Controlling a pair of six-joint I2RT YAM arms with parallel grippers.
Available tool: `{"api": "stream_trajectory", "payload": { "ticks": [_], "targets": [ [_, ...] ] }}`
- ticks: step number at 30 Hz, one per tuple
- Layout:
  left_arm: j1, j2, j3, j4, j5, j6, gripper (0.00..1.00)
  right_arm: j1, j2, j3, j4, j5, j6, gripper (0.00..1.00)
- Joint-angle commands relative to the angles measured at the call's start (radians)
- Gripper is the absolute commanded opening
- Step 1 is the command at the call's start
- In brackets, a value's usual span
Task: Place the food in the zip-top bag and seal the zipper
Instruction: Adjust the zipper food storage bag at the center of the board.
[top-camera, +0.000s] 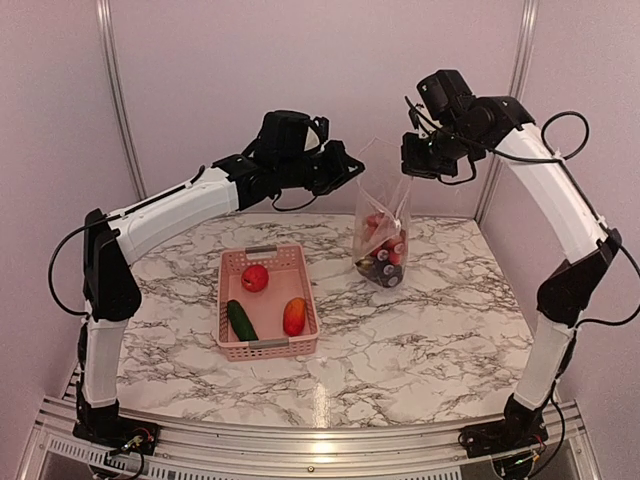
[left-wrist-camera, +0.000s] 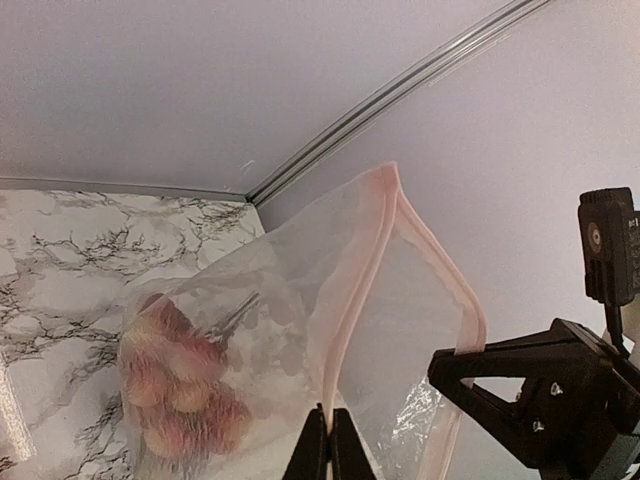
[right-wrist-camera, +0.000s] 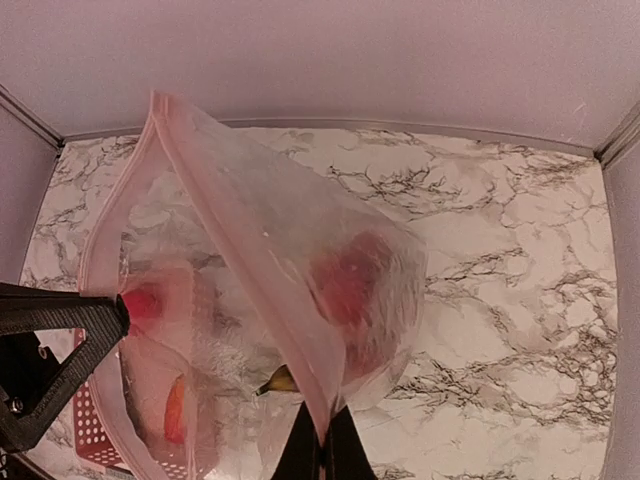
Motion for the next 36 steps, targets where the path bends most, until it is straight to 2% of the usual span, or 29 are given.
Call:
{"api": "stream_trajectory", "payload": {
  "ticks": [1, 5, 9, 22, 27, 33, 36],
  "targets": [
    [-0.007, -0.010, -0.021, 0.085, 0.030, -0.039, 0.00, -0.002, -0.059, -0.039, -0.002, 0.099, -0.024, 0.00],
    [-0.008, -0.043, -0.181, 0.001, 0.018, -0.074, 0.00, 0.014, -0.024, -0.127, -0.015, 0.038, -0.060, 0.00],
    [-0.005, -0.071, -0.273, -0.070, -0.001, -0.019, 0.00, 0.063, 0.002, -0.231, 0.046, -0.021, -0.077, 0.00],
    [-0.003, -0.319, -0.466, -0.097, -0.198, 0.094, 0.00, 0.165, 0.106, -0.142, 0.090, -0.136, -0.087, 0.00],
    [-0.003, -0.369, -0.542, -0.065, -0.201, 0.101, 0.00, 0.165, 0.117, -0.145, 0.118, -0.230, -0.069, 0.00],
    [-0.003, -0.373, -0.580, -0.033, -0.199, 0.061, 0.00, 0.165, 0.115, -0.159, 0.164, -0.342, -0.005, 0.25],
    [-0.003, -0.380, -0.594, -0.003, -0.223, 0.037, 0.00, 0.165, 0.104, -0.173, 0.167, -0.359, 0.004, 0.32]
  ]
}}
